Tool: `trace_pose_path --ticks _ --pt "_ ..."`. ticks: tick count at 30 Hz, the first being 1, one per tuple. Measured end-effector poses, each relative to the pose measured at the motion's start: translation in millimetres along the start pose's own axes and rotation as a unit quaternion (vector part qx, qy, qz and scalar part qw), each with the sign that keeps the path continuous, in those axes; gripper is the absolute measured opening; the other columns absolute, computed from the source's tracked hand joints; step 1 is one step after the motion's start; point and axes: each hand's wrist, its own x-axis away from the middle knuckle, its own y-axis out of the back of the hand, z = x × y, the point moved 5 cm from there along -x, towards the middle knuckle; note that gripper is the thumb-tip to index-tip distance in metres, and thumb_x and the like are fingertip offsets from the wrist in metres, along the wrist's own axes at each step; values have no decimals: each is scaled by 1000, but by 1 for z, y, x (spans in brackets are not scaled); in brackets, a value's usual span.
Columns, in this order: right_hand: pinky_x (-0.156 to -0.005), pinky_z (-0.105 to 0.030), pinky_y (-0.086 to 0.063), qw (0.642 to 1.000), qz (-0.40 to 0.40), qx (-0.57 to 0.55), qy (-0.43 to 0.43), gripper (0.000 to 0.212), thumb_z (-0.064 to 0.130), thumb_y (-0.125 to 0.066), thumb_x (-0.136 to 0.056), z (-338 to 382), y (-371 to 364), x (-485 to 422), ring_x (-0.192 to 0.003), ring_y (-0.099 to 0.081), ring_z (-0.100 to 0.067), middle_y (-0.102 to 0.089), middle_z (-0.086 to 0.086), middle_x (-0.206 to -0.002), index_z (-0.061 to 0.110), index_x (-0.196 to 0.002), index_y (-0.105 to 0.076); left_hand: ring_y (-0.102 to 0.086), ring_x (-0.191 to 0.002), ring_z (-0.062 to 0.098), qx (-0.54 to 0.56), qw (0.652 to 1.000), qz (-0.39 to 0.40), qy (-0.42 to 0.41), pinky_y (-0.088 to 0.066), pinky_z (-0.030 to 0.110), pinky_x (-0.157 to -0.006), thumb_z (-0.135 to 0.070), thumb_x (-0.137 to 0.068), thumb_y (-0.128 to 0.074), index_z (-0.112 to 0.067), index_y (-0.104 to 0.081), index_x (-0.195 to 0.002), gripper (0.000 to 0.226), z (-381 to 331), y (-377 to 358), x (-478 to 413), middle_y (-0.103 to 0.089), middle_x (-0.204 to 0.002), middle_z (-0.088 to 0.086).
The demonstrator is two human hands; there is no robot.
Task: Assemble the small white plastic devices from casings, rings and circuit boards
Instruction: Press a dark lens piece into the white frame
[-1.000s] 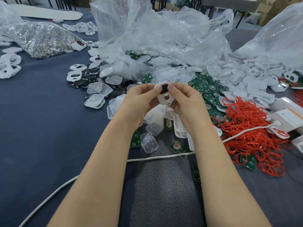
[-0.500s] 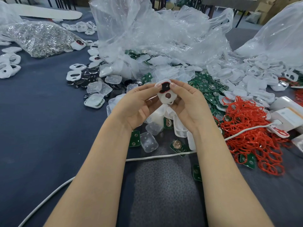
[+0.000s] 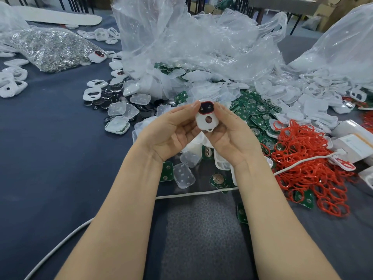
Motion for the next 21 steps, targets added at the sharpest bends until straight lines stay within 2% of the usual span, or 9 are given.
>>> trace_pose_path --ticks 3,5,9,13,16,19,21 --pt "-64 -18 -52 998 -47 37 -1 13 8 -55 -90 1 7 -2 -69 -65 -10 -71 -2 -74 10 -83 -66 -68 -73 11 -17 1000 -22 -13 -58 21 -72 -14 -80 -64 -5 -67 -97 20 -1 2 -1 -72 -81 4" --pt "-63 -18 -52 997 -59 52 -4 13 11 -54 -92 2 9 -2 -67 -65 -9 -71 0 -73 10 -85 -65 -69 -72 12 -20 999 -33 -13 -58 21 -70 -11 -88 -60 -5 -67 -99 14 0 1 -1 -71 -81 5" --pt "-63 -19 -53 995 -66 68 -26 15 18 -55 -92 2 12 0 -70 -63 -12 -69 -2 -75 10 -85 -65 -69 -71 11 -21 999 -31 2 -57 20 -67 -14 -92 -58 -8 -66 -103 15 2 0 1 -72 -83 4" --pt "-59 -19 -52 996 -61 49 -47 14 22 -60 -84 1 10 1 -71 -63 -12 -68 -3 -80 10 -86 -65 -68 -71 11 -13 1000 -19 17 -57 20 -67 -19 -90 -59 -10 -64 -102 16 3 -2 2 -70 -84 4" --pt "-68 -22 -55 998 -37 17 -41 16 21 -62 -74 2 6 2 -76 -66 -15 -70 -8 -85 8 -76 -72 -67 -79 12 -13 1000 -5 8 -58 21 -73 -19 -85 -60 -8 -63 -102 21 1 -3 3 -69 -90 5" --pt "-71 -23 -55 1000 -7 13 -28 18 19 -60 -74 4 3 3 -79 -66 -16 -70 -10 -87 6 -75 -73 -64 -85 14 -21 1000 7 -8 -55 23 -78 -20 -78 -62 -6 -56 -115 40 -1 -3 3 -66 -98 5" --pt "-68 -21 -54 999 -10 27 -23 18 21 -60 -74 3 3 2 -77 -64 -15 -70 -8 -86 8 -77 -72 -61 -81 13 -37 999 -2 -14 -52 21 -75 -20 -82 -61 -8 -55 -114 35 -2 -2 2 -65 -95 3"
